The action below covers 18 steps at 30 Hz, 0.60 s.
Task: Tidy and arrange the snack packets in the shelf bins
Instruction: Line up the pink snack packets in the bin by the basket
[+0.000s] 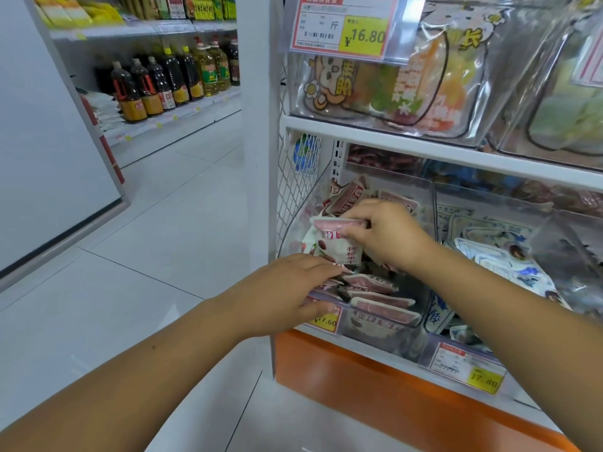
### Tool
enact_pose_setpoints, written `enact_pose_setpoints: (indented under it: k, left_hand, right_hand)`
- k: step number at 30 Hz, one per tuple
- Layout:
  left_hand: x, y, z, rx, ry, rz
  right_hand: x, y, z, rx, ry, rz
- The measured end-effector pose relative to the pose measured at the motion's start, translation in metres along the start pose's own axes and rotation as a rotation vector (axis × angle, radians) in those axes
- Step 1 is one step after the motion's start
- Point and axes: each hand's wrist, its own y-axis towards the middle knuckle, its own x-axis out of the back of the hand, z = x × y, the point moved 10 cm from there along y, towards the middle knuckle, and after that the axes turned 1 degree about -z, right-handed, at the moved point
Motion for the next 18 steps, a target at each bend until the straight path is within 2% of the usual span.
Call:
enact_pose_setpoints:
  k: [4, 9, 13, 18]
  left_hand:
    - [0.012, -0.008, 0.005, -0.019, 0.022, -0.060]
    - [0.019, -0.015, 0.012, -0.038, 0.023, -0.104]
    - [0.028, -0.016, 0.009, -0.088, 0.074, -0.188]
    - [0.045, -0.020, 0.010, -0.130, 0.253, -0.286]
  right_hand:
    - [0.014, -0.005, -0.016, -0.182, 0.197, -0.055]
    - [0.025, -0.016, -0.027, -0.305, 0.413, -0.114]
    - [0.037, -0.030, -0.021, -0.309, 0.506, -0.181]
    - [0.053, -0.063, -0.010, -0.298, 0.626, -0.302]
